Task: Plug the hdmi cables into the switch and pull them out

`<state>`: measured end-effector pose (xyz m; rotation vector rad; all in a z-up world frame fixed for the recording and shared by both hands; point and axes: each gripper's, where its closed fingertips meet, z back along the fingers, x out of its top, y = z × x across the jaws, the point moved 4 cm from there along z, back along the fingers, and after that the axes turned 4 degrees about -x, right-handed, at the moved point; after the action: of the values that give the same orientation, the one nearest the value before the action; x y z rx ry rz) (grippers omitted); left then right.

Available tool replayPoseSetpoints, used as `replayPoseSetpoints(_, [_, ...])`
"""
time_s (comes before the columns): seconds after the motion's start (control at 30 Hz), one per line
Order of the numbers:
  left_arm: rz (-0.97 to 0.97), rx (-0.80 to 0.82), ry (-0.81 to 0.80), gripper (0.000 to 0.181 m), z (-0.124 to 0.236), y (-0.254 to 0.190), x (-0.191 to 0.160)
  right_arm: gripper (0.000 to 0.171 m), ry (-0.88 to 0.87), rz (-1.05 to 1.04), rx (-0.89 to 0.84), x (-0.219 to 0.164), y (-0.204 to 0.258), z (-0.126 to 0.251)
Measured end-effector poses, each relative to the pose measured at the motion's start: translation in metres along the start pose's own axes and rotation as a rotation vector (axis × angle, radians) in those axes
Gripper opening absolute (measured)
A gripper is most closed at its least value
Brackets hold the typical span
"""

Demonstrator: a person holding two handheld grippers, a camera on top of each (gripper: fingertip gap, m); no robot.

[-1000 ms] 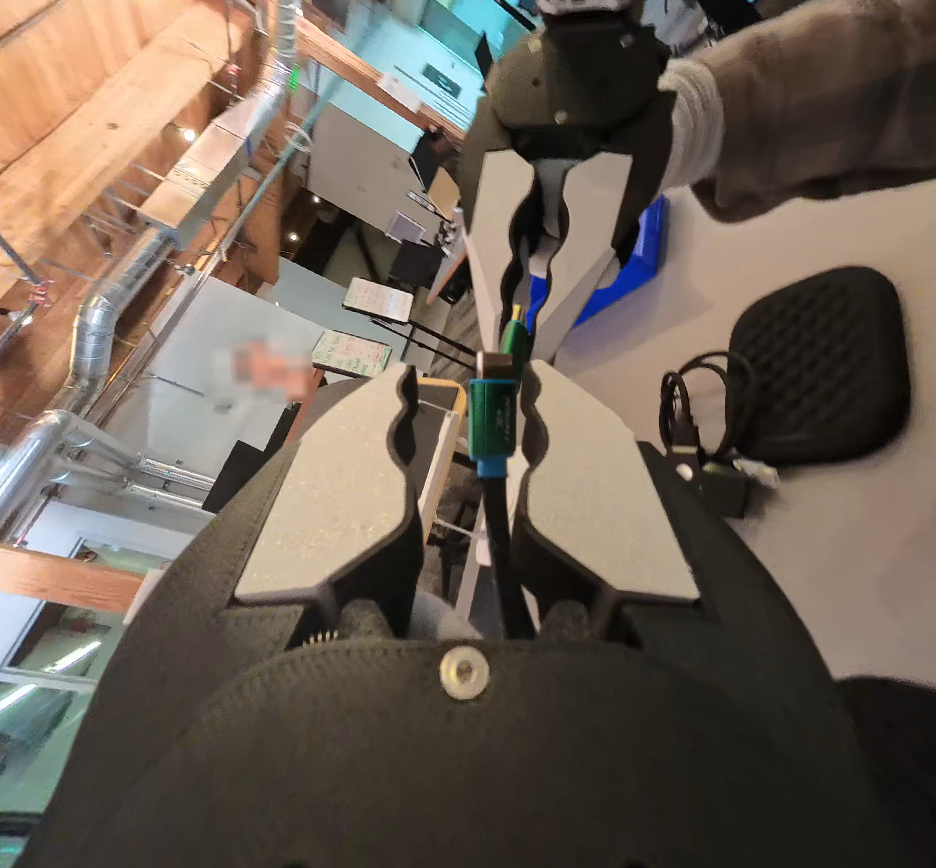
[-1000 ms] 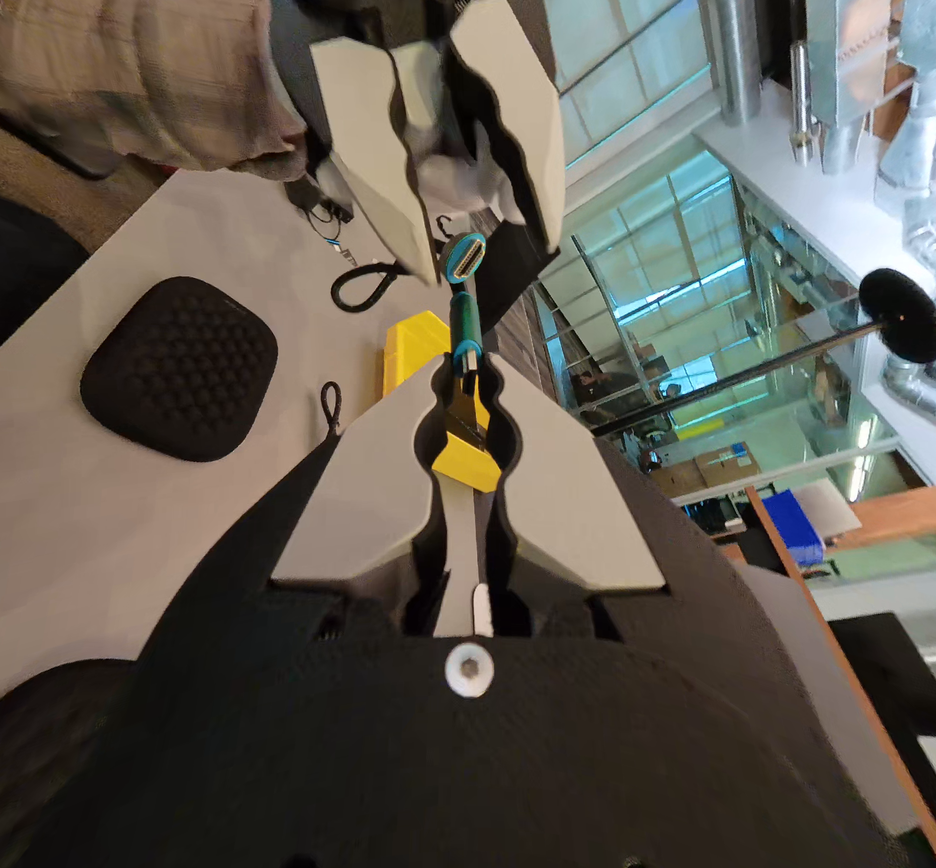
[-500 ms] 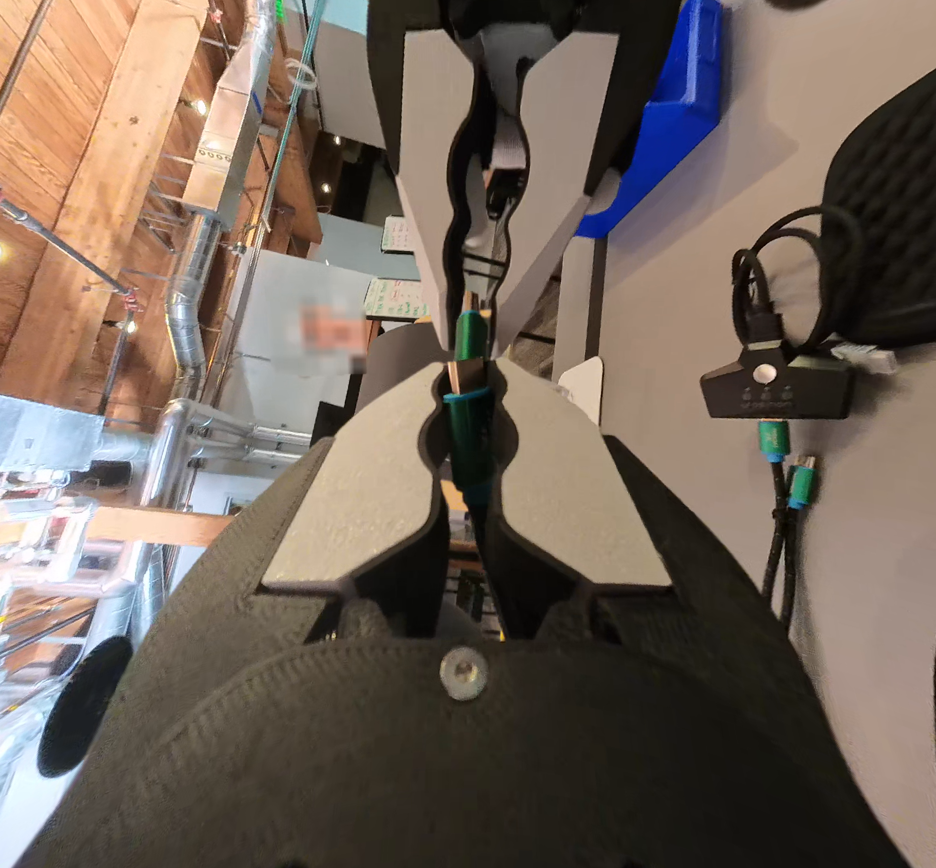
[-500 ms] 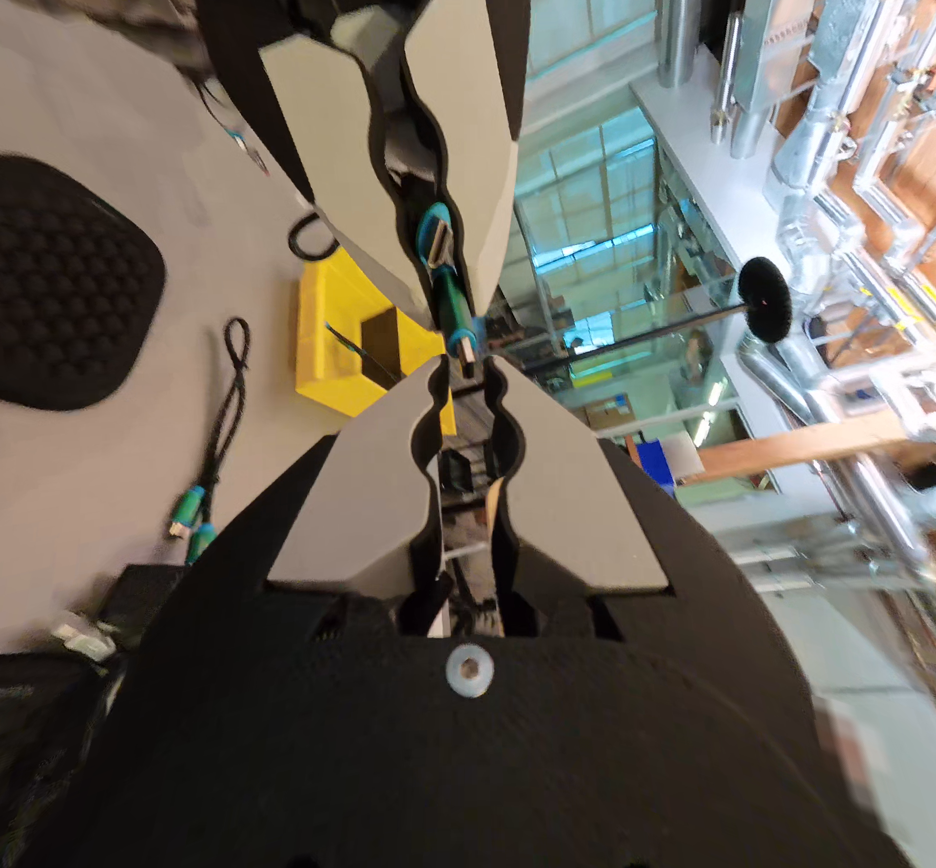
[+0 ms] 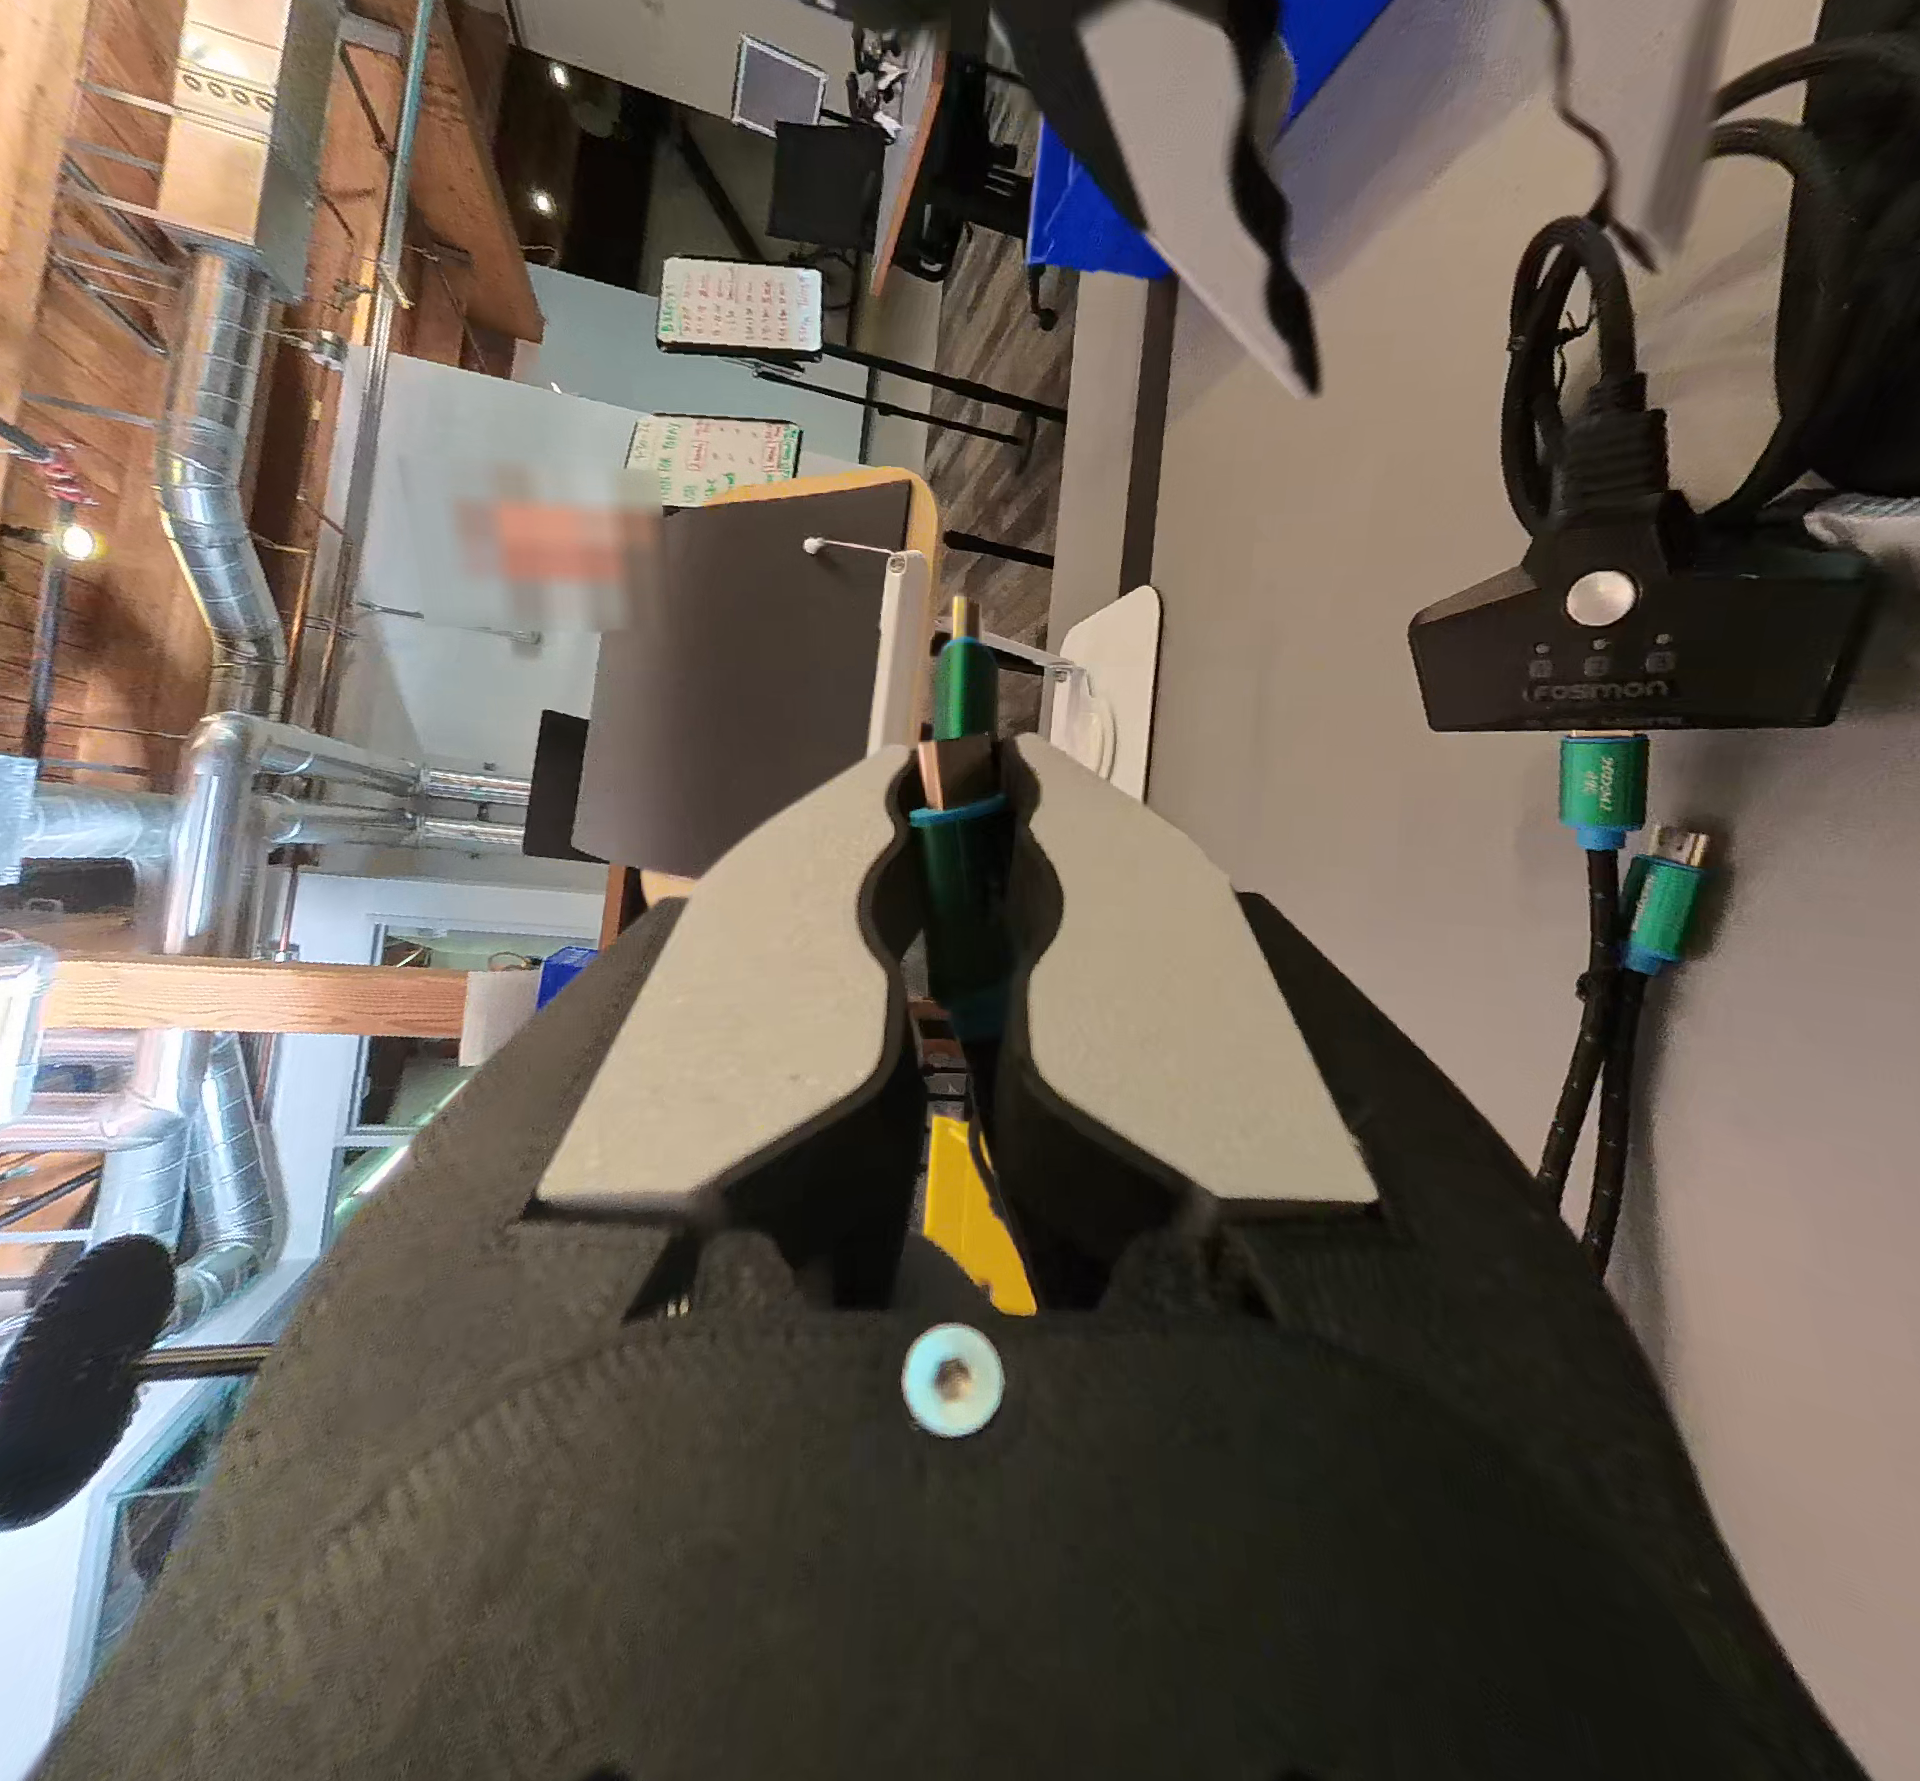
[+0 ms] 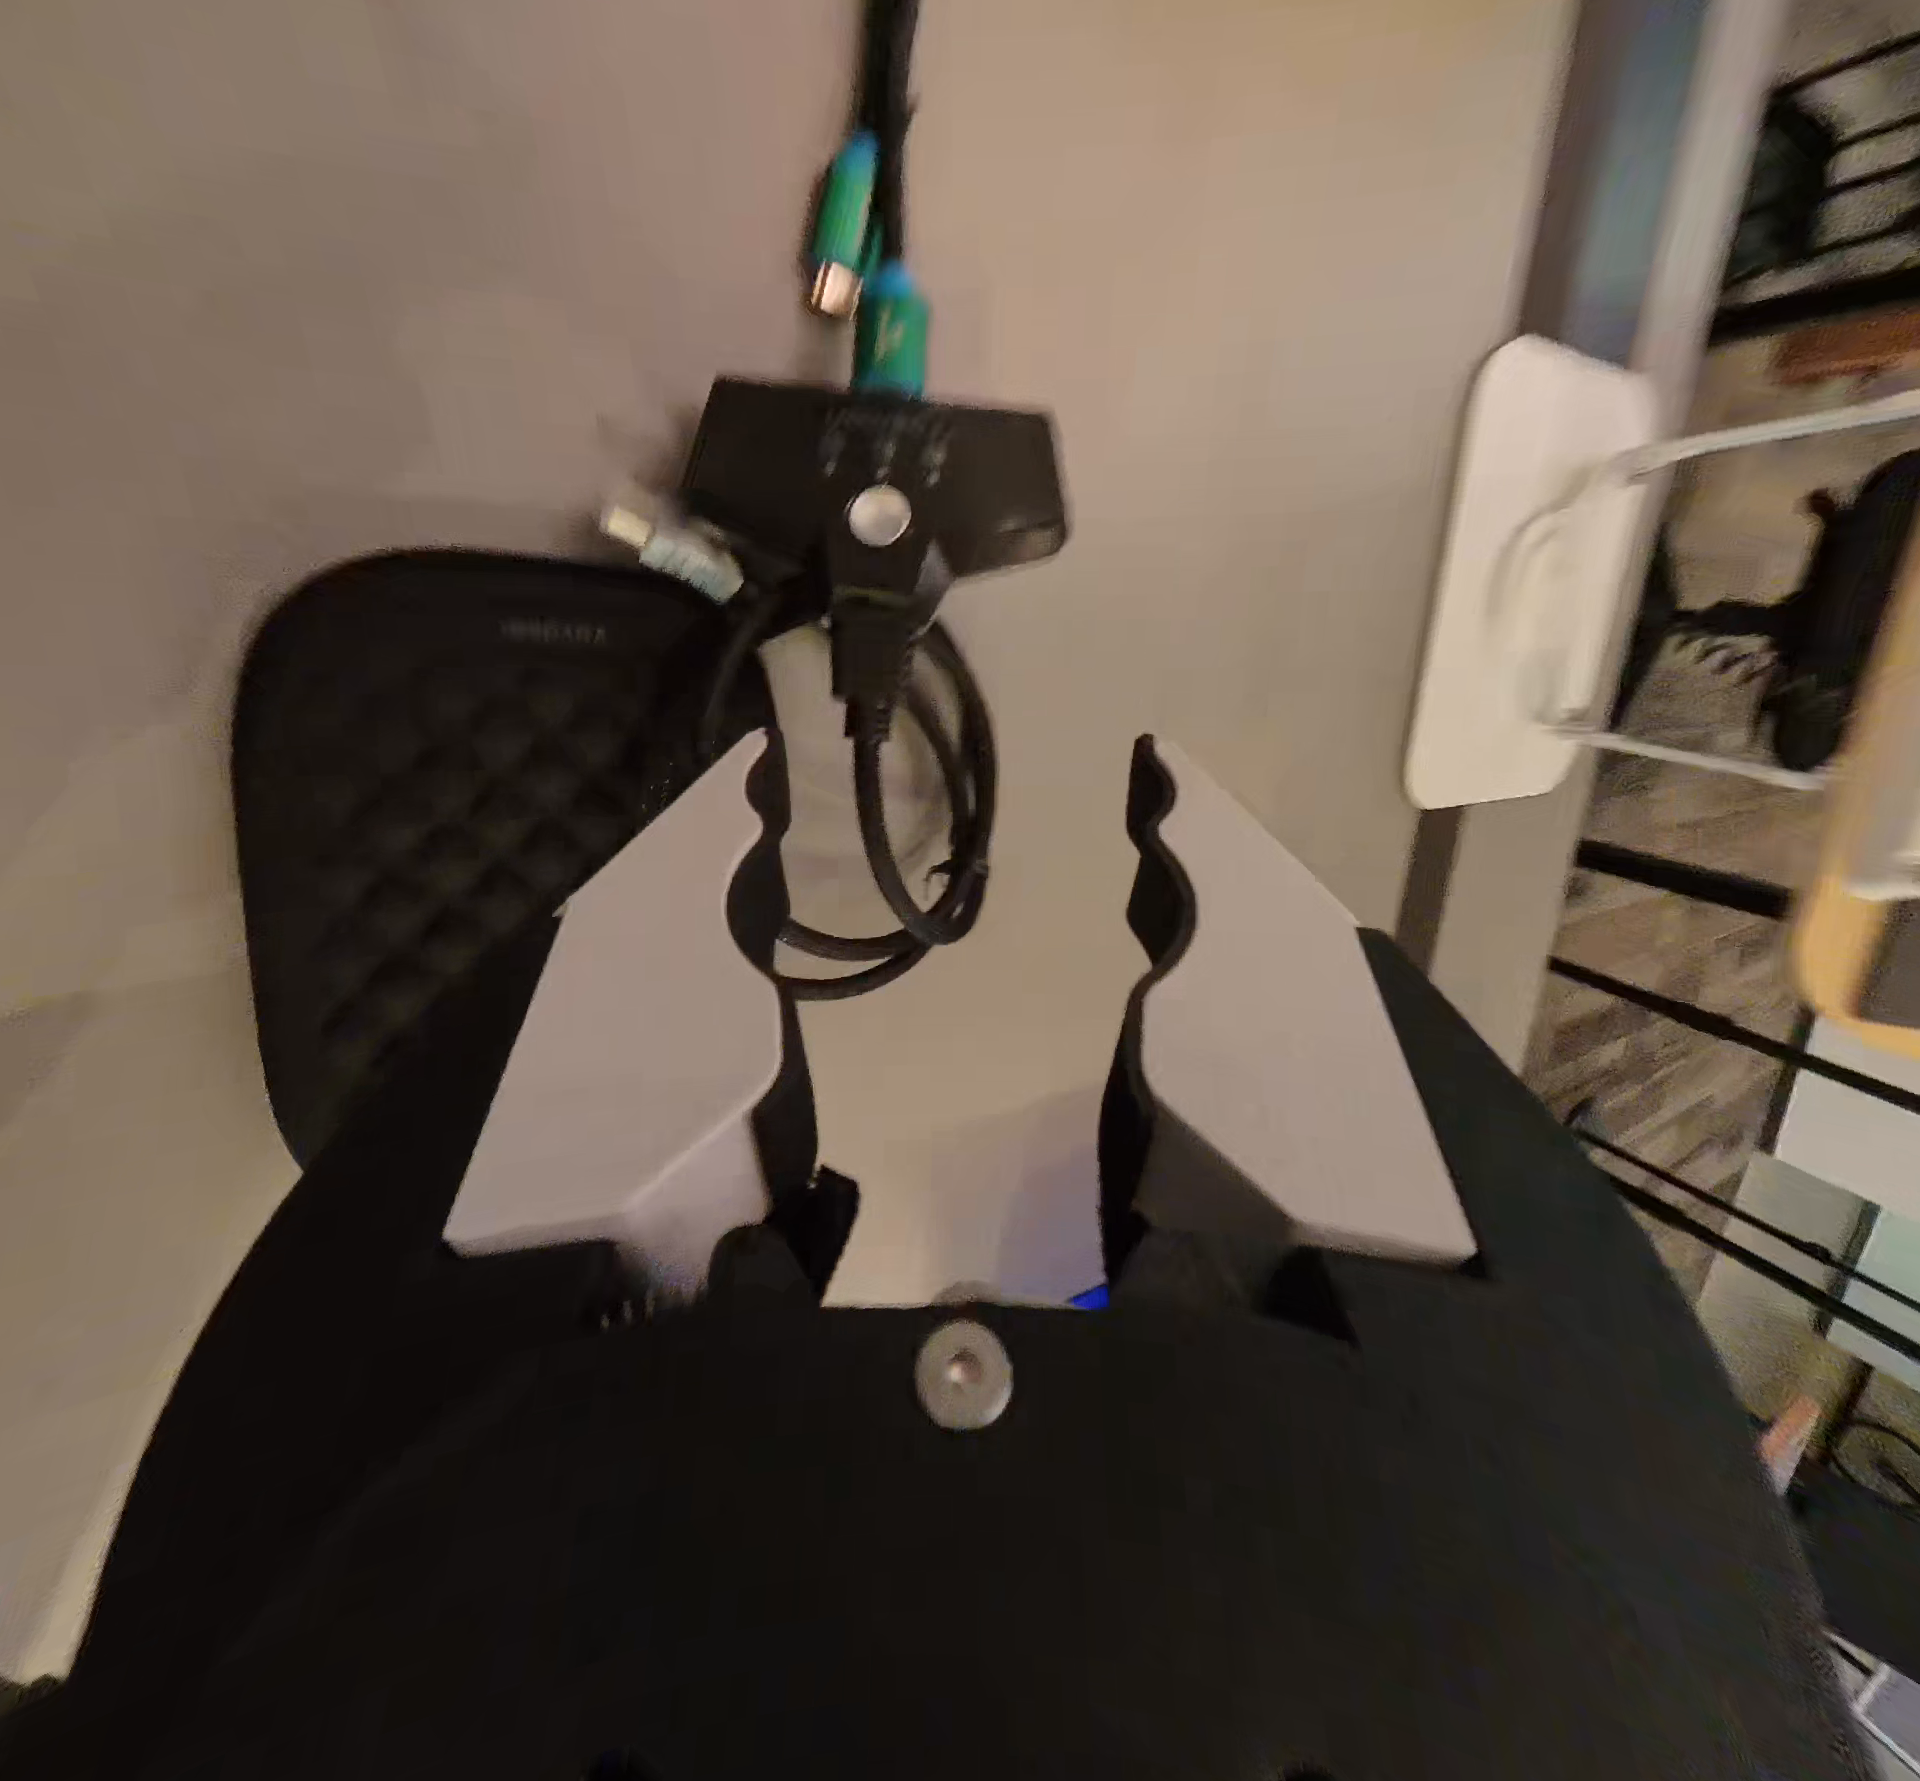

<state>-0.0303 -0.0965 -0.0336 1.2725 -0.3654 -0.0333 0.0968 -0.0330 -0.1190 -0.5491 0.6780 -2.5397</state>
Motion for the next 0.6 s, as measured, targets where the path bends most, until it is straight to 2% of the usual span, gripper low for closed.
replayPoseSetpoints(0.07, [0.015,-0.016,-0.005,0.012,-0.005,-0.001,-0.002,0.066,0.045,0.016,0.069,-0.007,0.013,-0.028])
replayPoseSetpoints(0.13, [0.023,-0.017,-0.010,0.012,-0.007,0.002,-0.004,0.060,0.057,0.015,0.101,-0.009,0.021,-0.052])
replayPoseSetpoints(0.23, [0.033,-0.017,-0.016,0.012,-0.009,0.004,-0.007,0.039,0.106,0.059,0.049,-0.017,0.021,-0.081])
replayPoseSetpoints(0.33, [0.044,-0.019,-0.018,0.012,-0.010,0.004,-0.010,0.021,0.053,0.071,-0.011,-0.011,0.017,-0.097])
replayPoseSetpoints(0.47, [0.050,-0.014,-0.008,0.012,-0.009,0.006,-0.016,0.021,-0.012,0.034,-0.039,-0.004,0.013,-0.111])
replayPoseSetpoints(0.6, [0.060,-0.007,-0.007,0.013,-0.004,0.010,-0.021,0.020,-0.149,-0.104,0.014,0.002,0.006,-0.102])
